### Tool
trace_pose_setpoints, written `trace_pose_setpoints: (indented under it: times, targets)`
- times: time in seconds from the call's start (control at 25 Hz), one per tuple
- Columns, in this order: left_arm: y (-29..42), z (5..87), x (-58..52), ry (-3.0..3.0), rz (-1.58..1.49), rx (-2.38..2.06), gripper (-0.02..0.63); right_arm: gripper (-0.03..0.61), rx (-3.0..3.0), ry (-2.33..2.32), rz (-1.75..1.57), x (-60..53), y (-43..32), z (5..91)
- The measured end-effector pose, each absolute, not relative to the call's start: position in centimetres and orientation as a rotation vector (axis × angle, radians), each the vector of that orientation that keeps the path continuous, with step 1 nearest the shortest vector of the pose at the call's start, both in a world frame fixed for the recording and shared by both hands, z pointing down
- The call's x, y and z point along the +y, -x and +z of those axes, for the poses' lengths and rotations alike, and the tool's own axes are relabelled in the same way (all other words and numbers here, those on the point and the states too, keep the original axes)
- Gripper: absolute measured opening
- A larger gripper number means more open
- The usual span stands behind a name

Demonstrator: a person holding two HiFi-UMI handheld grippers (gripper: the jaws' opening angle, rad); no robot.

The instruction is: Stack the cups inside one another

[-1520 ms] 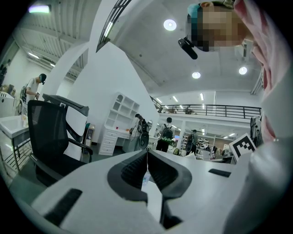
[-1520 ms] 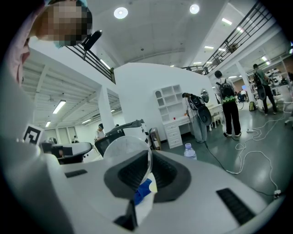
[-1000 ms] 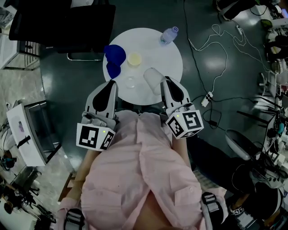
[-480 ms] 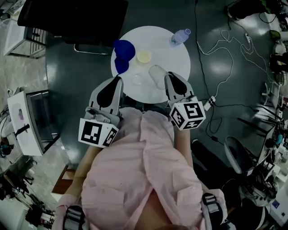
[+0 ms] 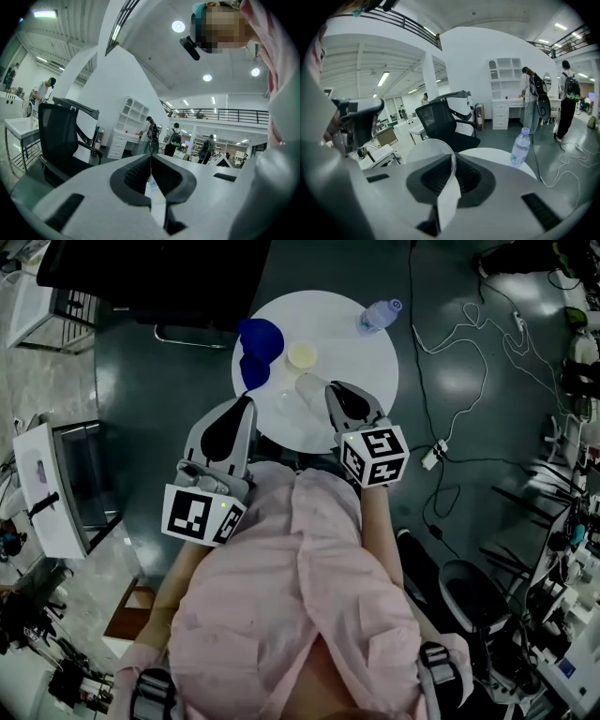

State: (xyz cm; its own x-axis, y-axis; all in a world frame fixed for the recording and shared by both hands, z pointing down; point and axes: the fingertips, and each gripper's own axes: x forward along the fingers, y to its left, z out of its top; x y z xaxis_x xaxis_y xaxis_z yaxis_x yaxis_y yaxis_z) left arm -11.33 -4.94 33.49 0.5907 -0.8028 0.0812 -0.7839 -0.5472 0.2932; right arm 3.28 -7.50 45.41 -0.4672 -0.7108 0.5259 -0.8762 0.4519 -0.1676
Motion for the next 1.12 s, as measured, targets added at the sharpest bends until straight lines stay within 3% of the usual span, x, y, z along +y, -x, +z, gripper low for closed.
trace_pose_setpoints:
  times: [1.12]
  targets:
    - [13.5, 34.1, -5.7, -2.469, -0.092, -1.341, 0.018, 0.040, -2.080, -0.922, 0.588, -6.9, 0.8, 57.4]
